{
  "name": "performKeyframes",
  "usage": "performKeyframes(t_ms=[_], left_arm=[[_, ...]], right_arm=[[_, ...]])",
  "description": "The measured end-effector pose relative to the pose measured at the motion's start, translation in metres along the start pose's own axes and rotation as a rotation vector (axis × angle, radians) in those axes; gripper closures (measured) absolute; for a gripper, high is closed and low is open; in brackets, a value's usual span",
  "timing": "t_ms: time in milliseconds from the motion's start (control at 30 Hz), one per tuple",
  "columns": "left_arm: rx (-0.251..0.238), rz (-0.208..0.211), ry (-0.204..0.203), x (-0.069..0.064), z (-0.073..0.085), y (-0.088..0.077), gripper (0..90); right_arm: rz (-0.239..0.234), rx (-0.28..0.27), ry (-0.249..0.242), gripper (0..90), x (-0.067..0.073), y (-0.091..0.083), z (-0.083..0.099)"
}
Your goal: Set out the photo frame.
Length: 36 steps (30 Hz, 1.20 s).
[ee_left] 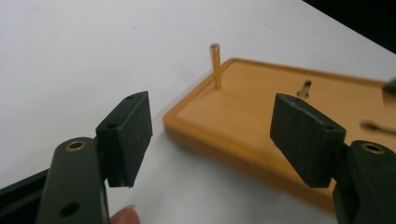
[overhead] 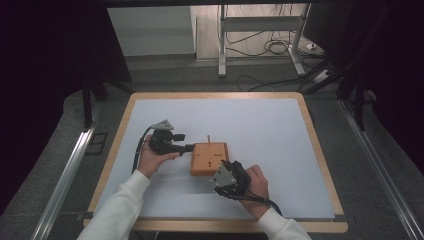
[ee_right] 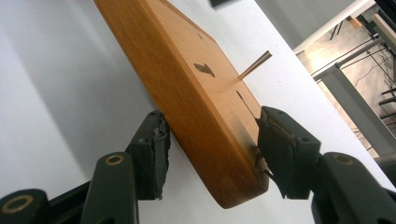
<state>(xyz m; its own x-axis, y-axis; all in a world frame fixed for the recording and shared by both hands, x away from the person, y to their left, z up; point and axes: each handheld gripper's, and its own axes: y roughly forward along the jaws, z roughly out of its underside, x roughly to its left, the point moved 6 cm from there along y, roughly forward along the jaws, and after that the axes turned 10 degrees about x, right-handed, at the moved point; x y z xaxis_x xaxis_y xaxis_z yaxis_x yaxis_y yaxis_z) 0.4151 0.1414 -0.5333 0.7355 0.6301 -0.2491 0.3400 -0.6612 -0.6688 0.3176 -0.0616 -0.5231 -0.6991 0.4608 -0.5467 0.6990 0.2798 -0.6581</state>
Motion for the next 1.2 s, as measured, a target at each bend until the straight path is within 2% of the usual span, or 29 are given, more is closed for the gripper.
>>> performKeyframes(t_ms=[33, 167, 267, 433, 600, 700, 900, 1200], left_arm=[[-0.003, -0.004, -0.010, 0.000, 0.006, -0.003, 29.1], [0.006, -0.046, -0.005, 0.007, 0.021, -0.011, 29.0], [0.002, -0.056, -0.009, 0.009, 0.026, -0.017, 28.9], [-0.004, -0.064, -0.003, 0.004, 0.030, -0.023, 28.9], [0.030, -0.064, 0.006, -0.003, 0.042, -0.019, 28.8], [0.060, -0.080, 0.035, -0.006, 0.048, -0.016, 28.6], [0.052, -0.076, 0.010, -0.001, 0.052, -0.020, 28.4], [0.079, -0.068, 0.048, -0.006, 0.054, -0.015, 28.2]], right_arm=[[0.000, 0.000, -0.001, 45.0, 0.000, 0.000, 0.000], [-0.002, -0.001, 0.000, 45.3, 0.000, 0.001, -0.001], [-0.004, 0.005, -0.001, 45.6, 0.001, 0.001, 0.000], [-0.005, 0.006, -0.006, 45.6, 0.002, 0.002, 0.000], [-0.002, 0.006, -0.005, 45.6, 0.001, 0.002, 0.001], [0.003, 0.008, -0.003, 45.6, -0.001, 0.002, 0.001], [-0.002, 0.011, 0.007, 45.6, -0.005, 0.001, 0.000], [-0.011, 0.009, 0.015, 47.2, -0.011, 0.000, -0.006]])
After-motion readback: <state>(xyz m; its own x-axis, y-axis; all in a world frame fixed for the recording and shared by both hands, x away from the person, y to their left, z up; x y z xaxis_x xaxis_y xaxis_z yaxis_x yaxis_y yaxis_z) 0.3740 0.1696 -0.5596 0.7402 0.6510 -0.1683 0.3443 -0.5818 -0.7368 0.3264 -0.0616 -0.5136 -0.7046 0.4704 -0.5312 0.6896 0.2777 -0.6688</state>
